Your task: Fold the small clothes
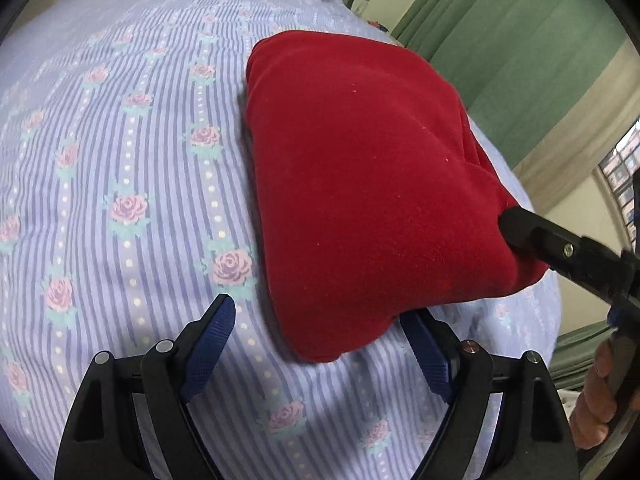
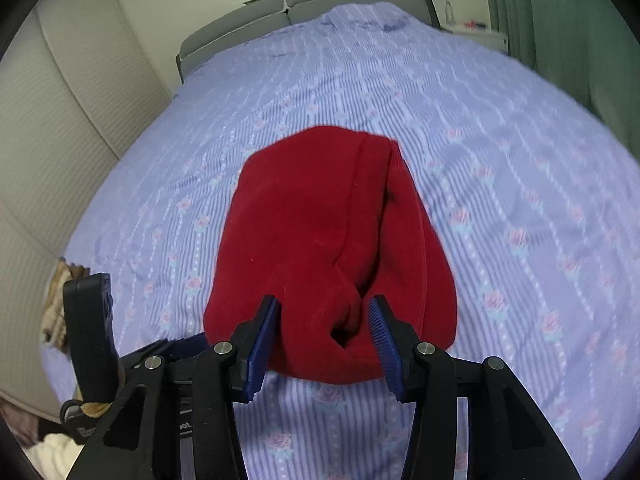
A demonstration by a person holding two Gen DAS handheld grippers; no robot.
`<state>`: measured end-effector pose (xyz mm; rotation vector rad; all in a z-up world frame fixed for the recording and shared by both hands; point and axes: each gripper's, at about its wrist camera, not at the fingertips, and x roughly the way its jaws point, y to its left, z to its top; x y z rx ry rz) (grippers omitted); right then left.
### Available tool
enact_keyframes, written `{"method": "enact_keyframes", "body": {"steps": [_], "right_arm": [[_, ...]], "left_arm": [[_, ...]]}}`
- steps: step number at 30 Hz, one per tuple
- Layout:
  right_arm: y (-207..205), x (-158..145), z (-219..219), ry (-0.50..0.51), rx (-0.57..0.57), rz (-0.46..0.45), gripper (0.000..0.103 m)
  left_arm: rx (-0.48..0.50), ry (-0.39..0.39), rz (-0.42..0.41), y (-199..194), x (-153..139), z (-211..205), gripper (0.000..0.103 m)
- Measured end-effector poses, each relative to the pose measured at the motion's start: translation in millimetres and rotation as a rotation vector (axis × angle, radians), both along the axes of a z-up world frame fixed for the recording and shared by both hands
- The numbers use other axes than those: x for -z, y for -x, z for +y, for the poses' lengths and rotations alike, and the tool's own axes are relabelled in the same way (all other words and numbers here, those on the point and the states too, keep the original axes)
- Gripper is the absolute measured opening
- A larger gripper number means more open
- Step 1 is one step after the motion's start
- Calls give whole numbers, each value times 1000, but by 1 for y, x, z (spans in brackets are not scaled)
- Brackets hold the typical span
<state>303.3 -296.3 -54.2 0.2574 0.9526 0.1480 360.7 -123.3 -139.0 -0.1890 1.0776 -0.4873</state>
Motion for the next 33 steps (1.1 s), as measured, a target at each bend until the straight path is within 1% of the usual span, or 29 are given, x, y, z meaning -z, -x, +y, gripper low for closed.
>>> {"method": "enact_keyframes", "body": {"steps": [3,5,7,8,10,12,14,15,16,17,18,19,21,22,24,25,26,28,29,30,32,33], "right_arm": [[-7,5,-2,-48,-4,24,48],[-17,11,0,-84,-19,61,48],[-24,16,1,-94,-11,77,47],[-26,17,2,-78,2,66,38],[-23,11,2,-77,7,30,32],[-18,0,5,-36,-15,-23,28],[-14,-13,11,38,-53,-74,26],[-14,-16,12,63,-71,-89,25],[-14,-20,15,101,-92,-107,25],[-14,-24,18,142,-117,-129,24],[-14,-28,18,176,-126,-159,24],[-14,-33,16,204,-122,-183,24],[-20,-37,2,155,-136,-180,24],[-21,-35,-4,143,-138,-177,24],[-21,-26,-5,214,-146,-176,24],[-22,-17,-9,219,-133,-162,24],[-22,-12,-16,192,-113,-150,24],[-20,-2,-32,127,-70,-134,24],[-18,3,-36,109,-59,-132,25],[-17,4,-35,104,-53,-133,25],[-10,5,-35,110,-41,-147,25],[-6,3,-34,108,-38,-161,28]], "left_arm": [[31,-62,-46,1,-7,-12,84],[38,-65,-40,-1,-8,-15,80],[40,-65,-28,-2,-7,-17,77],[40,-61,-27,-2,-8,-20,77],[31,-47,-6,-3,-7,-18,77],[20,-40,30,-5,-4,-17,78],[15,-53,19,-2,-7,-19,78],[17,-73,8,-1,-4,-18,78],[11,-117,3,0,-4,-21,72],[0,-160,5,-2,-1,-20,72],[0,-150,11,0,5,-29,73],[-7,-119,21,-2,6,-26,74],[-10,-75,42,-2,4,-24,72],[3,-72,42,-1,2,-26,69],[29,-101,20,2,-4,-32,69],[40,-120,5,4,-6,-36,69],[43,-143,-14,5,-8,-39,69],[9,-161,-31,5,-11,-38,69],[-11,-150,-30,4,-12,-36,68],[-33,-132,-39,7,-14,-33,66],[-63,-134,-59,10,-15,-29,66],[-67,-136,-57,12,-16,-28,66]]}}
